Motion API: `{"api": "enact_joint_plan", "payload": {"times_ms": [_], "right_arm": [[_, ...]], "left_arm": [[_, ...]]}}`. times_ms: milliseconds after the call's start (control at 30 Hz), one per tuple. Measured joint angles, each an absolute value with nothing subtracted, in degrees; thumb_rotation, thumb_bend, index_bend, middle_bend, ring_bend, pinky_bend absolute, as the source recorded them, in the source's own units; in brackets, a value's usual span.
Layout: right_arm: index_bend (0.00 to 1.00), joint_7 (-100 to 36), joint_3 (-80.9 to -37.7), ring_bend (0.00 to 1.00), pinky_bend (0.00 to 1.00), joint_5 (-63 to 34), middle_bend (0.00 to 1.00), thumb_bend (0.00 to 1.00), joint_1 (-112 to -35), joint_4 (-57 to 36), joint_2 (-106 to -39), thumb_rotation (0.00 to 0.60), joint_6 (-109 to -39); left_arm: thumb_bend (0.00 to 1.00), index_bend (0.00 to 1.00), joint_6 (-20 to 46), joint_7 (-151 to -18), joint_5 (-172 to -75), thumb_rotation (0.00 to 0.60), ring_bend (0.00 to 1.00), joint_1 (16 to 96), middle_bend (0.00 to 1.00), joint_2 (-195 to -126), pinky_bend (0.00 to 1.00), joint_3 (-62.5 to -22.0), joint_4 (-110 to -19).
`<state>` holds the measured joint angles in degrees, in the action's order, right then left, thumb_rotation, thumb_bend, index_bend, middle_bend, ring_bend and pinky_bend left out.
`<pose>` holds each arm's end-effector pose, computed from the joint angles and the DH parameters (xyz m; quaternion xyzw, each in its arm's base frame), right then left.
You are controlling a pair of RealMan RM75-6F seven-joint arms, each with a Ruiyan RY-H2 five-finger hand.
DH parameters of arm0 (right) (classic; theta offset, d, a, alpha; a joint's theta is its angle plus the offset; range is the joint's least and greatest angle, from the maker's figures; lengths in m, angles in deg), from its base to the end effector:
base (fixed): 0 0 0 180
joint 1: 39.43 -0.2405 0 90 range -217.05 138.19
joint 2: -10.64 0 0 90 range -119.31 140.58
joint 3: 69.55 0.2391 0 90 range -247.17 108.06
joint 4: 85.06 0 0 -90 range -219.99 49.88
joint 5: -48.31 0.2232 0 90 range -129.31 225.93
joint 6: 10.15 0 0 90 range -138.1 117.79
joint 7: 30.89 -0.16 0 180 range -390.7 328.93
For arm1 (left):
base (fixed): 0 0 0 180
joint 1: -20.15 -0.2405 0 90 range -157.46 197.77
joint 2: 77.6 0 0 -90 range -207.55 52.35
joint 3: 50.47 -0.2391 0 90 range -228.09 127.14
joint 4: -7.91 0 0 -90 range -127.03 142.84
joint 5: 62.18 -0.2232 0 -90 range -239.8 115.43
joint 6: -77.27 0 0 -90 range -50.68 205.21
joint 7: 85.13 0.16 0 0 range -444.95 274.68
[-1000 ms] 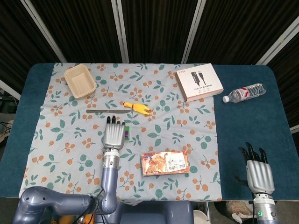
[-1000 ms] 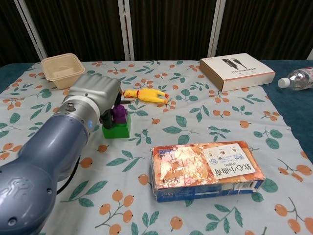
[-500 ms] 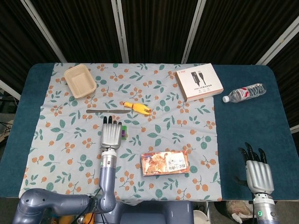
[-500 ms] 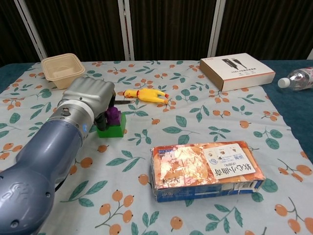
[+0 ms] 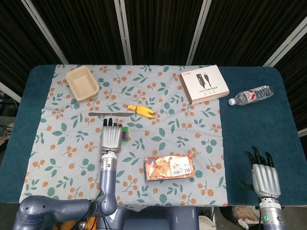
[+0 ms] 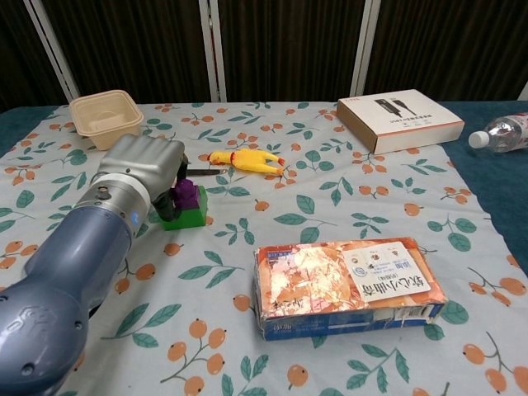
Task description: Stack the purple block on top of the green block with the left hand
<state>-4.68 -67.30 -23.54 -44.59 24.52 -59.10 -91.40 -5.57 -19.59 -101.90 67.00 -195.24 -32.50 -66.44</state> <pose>-0.2589 -0.1840 0.0821 0.5880 -0.4595 0.2895 0.5994 -0.0894 0.3272 -0.0972 -0.6676 -0.3313 -0.2139 0.6315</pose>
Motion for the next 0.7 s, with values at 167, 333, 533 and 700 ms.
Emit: {"api": "enact_joint_plan", "payload": {"times_ms": [167, 333, 533, 700], "right_arm": [[0.18, -4.2, -67.3, 0.22, 0.00, -23.3, 0.08, 0.15, -44.7, 24.5, -59.3, 0.600, -91.3], [0.18, -3.7, -67.3, 0.22, 0.00, -23.2, 0.08, 0.15, -44.9, 24.7, -59.5, 0.600, -91.3], [0.18, -3.6, -67.2, 0.22, 0.00, -22.9, 0.08, 0.15, -45.2, 24.6, -59.6, 0.600, -90.8], [0.18, -3.9, -67.2, 0.22, 0.00, -22.8, 0.08, 0.15, -45.4, 24.6, -59.5, 0.600, -90.7]], "left_arm": [[0.34, 0.45, -4.9, -19.9, -101.1, 0.600, 0.16, 65.9, 0.41, -194.8, 0.17, -32.4, -65.8], [0.34, 0.43, -4.4, -19.2, -100.3, 0.600, 0.15, 65.5, 0.39, -194.4, 0.17, -31.9, -65.5], [0.33, 0.37, -4.8, -19.1, -101.6, 0.600, 0.10, 65.7, 0.30, -193.9, 0.16, -31.6, -66.7], [0.32, 0.30, -5.4, -19.2, -103.5, 0.600, 0.08, 65.8, 0.23, -193.2, 0.16, -31.7, -67.9]]}}
